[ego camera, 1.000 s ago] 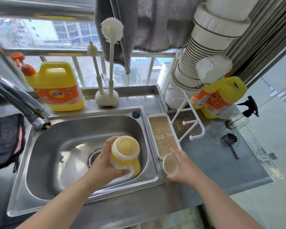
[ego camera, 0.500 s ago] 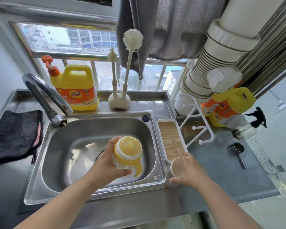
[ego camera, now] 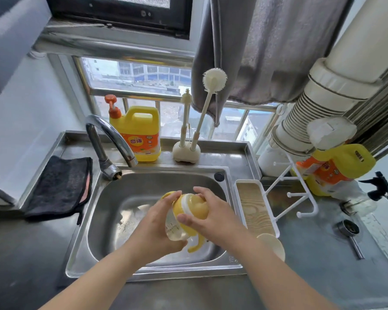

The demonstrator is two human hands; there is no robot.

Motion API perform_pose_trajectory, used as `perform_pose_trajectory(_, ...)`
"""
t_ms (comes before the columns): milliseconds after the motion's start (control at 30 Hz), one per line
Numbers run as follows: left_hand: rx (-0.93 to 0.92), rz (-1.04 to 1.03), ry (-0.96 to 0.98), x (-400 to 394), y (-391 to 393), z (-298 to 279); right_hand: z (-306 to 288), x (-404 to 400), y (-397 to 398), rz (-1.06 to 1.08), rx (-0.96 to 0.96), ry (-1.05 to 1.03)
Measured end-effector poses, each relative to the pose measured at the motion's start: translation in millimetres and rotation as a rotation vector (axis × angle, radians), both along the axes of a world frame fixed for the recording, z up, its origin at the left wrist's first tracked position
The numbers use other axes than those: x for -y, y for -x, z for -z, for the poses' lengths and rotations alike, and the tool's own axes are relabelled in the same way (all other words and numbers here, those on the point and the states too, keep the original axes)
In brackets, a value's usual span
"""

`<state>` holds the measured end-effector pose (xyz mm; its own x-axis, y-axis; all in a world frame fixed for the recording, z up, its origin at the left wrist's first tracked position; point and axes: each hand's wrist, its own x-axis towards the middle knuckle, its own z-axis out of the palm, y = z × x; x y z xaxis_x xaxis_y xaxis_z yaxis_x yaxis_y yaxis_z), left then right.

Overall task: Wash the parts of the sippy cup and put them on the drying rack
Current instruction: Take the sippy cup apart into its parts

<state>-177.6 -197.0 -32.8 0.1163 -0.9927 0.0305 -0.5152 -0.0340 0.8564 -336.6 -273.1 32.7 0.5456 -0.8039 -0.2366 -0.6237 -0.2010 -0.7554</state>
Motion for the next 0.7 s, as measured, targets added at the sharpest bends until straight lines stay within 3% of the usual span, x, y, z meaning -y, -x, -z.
perform_pose_trajectory(133,-0.091,-0.007,0.026,-8,-10,-4,6,-4,-9,0.066,0.219,-0.182)
perform_pose_trajectory(400,-0.021,-0.03,0.118,-15,-24,-8,8,-16,-28,0.136,0.53,-0.477)
perform_pose_trajectory(700,0.118,-0.013,0.112,-11,-27,-8,15,-23,-32,0.18,0.612,-0.484)
